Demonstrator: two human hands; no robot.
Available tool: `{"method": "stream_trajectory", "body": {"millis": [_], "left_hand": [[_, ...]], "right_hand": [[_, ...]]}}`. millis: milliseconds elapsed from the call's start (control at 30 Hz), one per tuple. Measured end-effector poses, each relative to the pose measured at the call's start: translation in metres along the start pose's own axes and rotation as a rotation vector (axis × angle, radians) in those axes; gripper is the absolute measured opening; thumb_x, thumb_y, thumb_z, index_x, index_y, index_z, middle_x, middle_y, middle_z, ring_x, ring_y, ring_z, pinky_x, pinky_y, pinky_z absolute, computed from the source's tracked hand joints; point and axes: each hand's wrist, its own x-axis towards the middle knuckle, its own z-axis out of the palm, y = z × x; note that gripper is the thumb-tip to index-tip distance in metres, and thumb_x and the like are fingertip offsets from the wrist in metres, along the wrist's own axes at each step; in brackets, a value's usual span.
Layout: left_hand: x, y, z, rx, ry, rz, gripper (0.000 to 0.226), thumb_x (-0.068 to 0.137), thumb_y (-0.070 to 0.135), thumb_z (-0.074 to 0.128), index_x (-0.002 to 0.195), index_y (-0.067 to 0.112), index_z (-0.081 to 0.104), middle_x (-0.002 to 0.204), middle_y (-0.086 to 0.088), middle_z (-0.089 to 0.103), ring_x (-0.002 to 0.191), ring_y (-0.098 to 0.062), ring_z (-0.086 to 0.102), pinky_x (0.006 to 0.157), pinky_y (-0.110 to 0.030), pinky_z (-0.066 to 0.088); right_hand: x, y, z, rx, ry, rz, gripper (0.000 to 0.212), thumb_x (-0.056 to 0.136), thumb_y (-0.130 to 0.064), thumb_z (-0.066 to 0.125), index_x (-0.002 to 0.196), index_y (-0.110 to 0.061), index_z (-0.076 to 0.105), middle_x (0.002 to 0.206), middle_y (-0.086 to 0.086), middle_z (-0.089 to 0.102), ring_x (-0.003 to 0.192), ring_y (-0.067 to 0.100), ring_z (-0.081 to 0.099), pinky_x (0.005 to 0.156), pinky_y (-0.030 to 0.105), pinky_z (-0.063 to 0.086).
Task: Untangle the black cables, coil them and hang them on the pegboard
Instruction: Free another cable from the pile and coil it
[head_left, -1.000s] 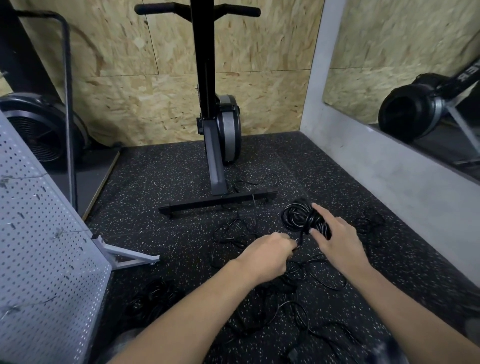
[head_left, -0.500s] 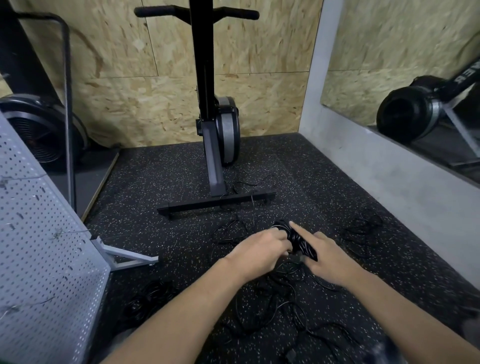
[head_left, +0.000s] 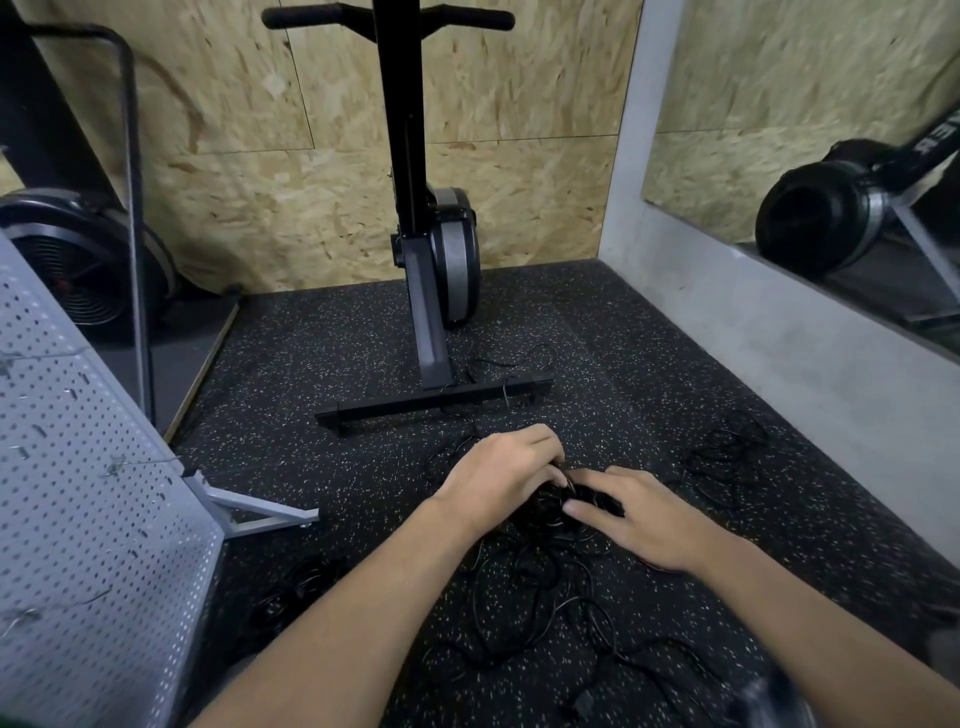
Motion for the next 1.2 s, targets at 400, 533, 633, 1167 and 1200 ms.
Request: {"method": "stream_trajectory", "body": {"millis": [400,533,633,1167,1200], "left_hand": [[0.004,-0.021,-0.035,-0.117,-0.333,-0.262,0.022,0.089,0.018,0.082,0.109,0.025,0.075,0.104,0.007,0.072,0.096,-0.009,0.065,0.090,-0.039,0.057],[-0.006,-0.031,-0.057,-0.270,-0.460,-0.409,0.025,0.091,0.016,0.080,0.112,0.031,0.079,0.084,0.008,0.076,0.077,-0.006,0.074,0.085,-0.025,0.058],[-0.008,-0.036,-0.060,-0.292,-0.395,-0.461,0.020,0.095,0.013,0.075,0.107,0.027,0.081,0.078,0.007,0.077,0.075,-0.005,0.074,0.080,-0.025,0.059],[-0.016,-0.038,0.001,-0.617,-0.271,-0.539,0.018,0.102,0.002,0.060,0.089,-0.007,0.069,0.086,-0.014,0.072,0.082,-0.027,0.069,0.093,-0.047,0.055],[-0.016,-0.034,0.004,-0.616,-0.279,-0.536,0.020,0.104,0.010,0.060,0.092,-0.001,0.073,0.088,-0.008,0.075,0.087,-0.024,0.071,0.097,-0.043,0.055]], "right_hand": [[-0.006,-0.019,-0.009,-0.001,-0.108,-0.048,0.042,0.102,-0.051,0.056,0.138,-0.052,0.034,0.112,-0.015,0.063,0.063,0.002,0.056,0.069,0.027,0.054],[-0.009,-0.023,-0.017,0.066,-0.116,-0.009,0.043,0.101,-0.049,0.060,0.140,-0.040,0.047,0.117,-0.015,0.059,0.057,0.001,0.054,0.060,0.018,0.047],[-0.010,-0.023,-0.019,0.168,-0.142,-0.013,0.043,0.098,-0.050,0.065,0.138,-0.040,0.053,0.094,-0.006,0.073,0.045,0.005,0.042,0.047,0.019,0.033],[-0.013,-0.036,-0.039,0.904,0.057,-0.009,0.042,0.095,-0.014,0.066,0.136,-0.020,0.058,0.118,0.013,0.076,0.112,0.031,0.073,0.096,0.047,0.057],[-0.011,-0.037,-0.038,0.942,0.132,0.005,0.044,0.094,-0.017,0.066,0.137,-0.024,0.059,0.118,0.012,0.076,0.113,0.029,0.072,0.098,0.048,0.055]]}}
